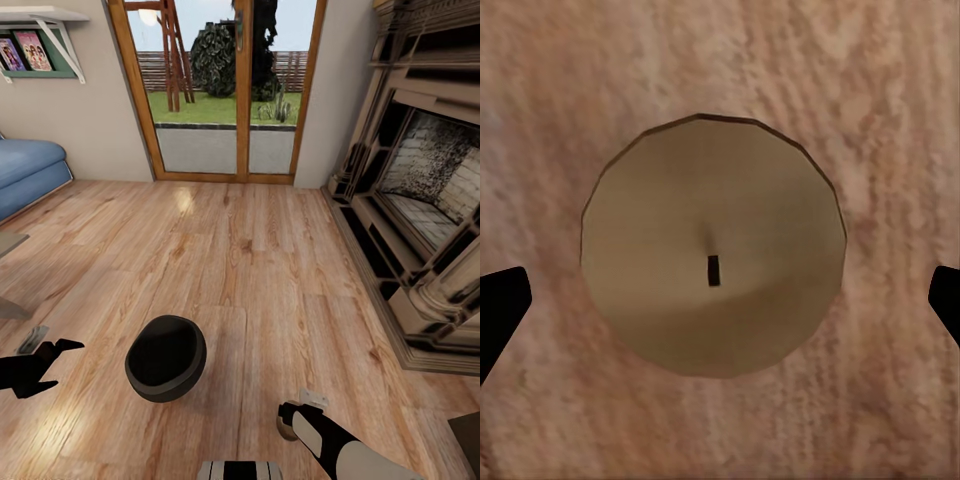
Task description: Place each of the two pumpkins and all three candles from the living room inside a cabinet in the living room (use any cabinet), then make sure every cabinet is closed, and position the cauldron so it is next to a table in the living room.
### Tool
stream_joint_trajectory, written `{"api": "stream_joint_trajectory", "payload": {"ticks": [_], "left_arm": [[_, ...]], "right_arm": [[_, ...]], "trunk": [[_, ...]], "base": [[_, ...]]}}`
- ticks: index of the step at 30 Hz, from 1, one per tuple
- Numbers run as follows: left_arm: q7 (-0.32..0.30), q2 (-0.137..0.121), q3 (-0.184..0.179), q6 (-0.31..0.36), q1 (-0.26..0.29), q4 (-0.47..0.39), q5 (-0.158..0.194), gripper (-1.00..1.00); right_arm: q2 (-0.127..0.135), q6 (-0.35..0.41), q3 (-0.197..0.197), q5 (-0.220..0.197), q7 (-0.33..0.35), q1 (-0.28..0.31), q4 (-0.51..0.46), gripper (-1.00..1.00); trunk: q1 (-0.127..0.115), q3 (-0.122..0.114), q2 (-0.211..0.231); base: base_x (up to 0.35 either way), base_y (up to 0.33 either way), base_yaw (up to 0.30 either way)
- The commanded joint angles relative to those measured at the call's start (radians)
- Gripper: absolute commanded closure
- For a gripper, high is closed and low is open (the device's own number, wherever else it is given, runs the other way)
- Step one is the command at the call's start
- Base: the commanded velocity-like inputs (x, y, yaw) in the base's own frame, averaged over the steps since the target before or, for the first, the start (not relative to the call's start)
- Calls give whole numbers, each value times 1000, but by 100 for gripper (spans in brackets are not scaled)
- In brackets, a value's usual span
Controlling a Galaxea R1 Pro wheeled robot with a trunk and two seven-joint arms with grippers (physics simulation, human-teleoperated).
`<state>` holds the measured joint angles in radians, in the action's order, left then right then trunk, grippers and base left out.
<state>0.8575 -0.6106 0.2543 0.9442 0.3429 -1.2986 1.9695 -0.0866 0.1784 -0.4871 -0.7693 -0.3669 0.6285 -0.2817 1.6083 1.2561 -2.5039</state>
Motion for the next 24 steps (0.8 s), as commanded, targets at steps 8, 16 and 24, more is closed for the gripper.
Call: {"api": "stream_joint_trajectory", "payload": {"ticks": [8, 16, 24], "left_arm": [[15, 0, 2, 2, 1, 1, 9, -100], [15, 0, 9, 2, 1, 19, 9, -100], [16, 0, 26, 2, 1, 23, 9, -100]], "right_arm": [[1, 0, -8, -5, -7, 0, -2, -100], [1, -2, -8, -5, -7, 0, -2, -100], [1, -2, -8, -5, -7, 0, -2, -100]], "trunk": [[2, 16, -1], [3, 24, -2], [4, 39, -3]], "base": [[0, 0, 0], [0, 0, 0], [0, 0, 0]]}}
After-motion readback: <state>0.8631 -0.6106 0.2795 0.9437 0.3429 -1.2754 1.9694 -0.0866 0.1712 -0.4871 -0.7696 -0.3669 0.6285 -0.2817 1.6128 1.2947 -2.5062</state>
